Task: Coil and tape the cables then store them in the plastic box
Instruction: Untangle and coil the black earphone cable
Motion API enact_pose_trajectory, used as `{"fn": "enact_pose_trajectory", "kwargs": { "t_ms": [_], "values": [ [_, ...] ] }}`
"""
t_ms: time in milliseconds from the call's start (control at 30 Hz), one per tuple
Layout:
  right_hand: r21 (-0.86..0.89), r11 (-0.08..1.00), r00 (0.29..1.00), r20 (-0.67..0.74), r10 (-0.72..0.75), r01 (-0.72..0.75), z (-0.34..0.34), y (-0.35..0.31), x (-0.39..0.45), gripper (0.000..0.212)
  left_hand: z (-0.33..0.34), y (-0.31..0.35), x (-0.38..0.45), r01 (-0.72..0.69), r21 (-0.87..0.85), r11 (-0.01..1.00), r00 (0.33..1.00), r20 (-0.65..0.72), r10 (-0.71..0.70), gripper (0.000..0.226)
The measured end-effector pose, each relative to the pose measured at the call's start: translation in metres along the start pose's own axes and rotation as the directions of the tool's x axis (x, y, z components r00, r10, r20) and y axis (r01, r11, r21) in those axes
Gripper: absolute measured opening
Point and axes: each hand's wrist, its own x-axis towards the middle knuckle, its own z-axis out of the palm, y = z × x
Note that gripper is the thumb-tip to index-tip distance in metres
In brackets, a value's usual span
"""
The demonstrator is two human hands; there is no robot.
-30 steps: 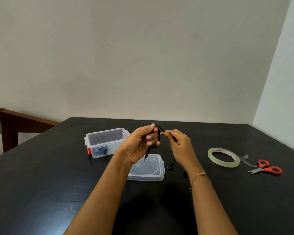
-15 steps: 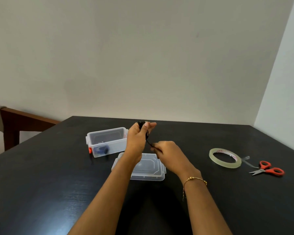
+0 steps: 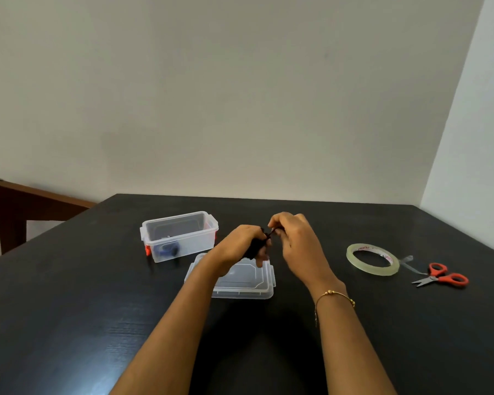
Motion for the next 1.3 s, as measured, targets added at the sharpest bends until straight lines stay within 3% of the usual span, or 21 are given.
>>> {"fn": "enact_pose_trajectory", "kwargs": {
  "t_ms": [100,233,333,467,567,733,833,1000,1167,1300],
  "values": [
    [0.074,0.996,0.999,-0.022,-0.037,0.039,0.001,0.004,0.001,0.022,-0.002,0.004,-0.003,0.044,-0.108,0.993,0.995,0.089,-0.035,0.024],
    [0.334,0.939,0.997,0.001,0.082,-0.078,0.001,0.005,0.002,0.019,-0.004,0.005,-0.007,0.066,-0.206,0.976,0.990,0.138,-0.037,0.025],
    [0.499,0.834,0.971,0.140,0.192,-0.237,0.001,0.005,0.001,0.020,-0.006,0.003,-0.008,0.067,-0.294,0.953,0.989,0.149,-0.024,0.028],
    [0.692,0.633,0.937,0.282,0.205,-0.347,-0.001,0.002,0.000,0.020,-0.008,0.004,-0.009,0.060,-0.468,0.882,0.987,0.159,0.017,0.029],
    [0.749,0.537,0.921,0.335,0.200,-0.389,-0.003,0.001,0.000,0.018,-0.010,0.003,-0.010,0.058,-0.531,0.845,0.985,0.169,0.039,0.023],
    [0.759,0.520,0.919,0.351,0.181,-0.392,-0.003,0.006,-0.002,0.021,-0.013,0.004,-0.010,0.110,-0.543,0.832,0.986,0.168,-0.021,0.023],
    [0.715,0.597,0.931,0.301,0.205,-0.362,0.002,0.005,-0.001,0.019,-0.013,0.006,-0.009,0.142,-0.510,0.849,0.988,0.126,-0.090,0.031],
    [0.704,0.652,0.959,0.232,0.164,-0.282,0.005,0.003,0.000,0.017,-0.008,0.012,-0.007,0.090,-0.310,0.946,0.995,-0.009,-0.098,0.030],
    [0.689,0.688,0.973,0.180,0.144,-0.229,0.010,0.000,0.002,0.017,0.008,0.010,0.001,-0.065,0.041,0.997,0.942,-0.326,0.074,0.031],
    [0.659,0.720,0.976,0.148,0.159,-0.217,0.012,-0.001,0.003,0.021,0.019,0.007,0.007,-0.103,0.148,0.984,0.864,-0.476,0.162,0.031]
  ]
}}
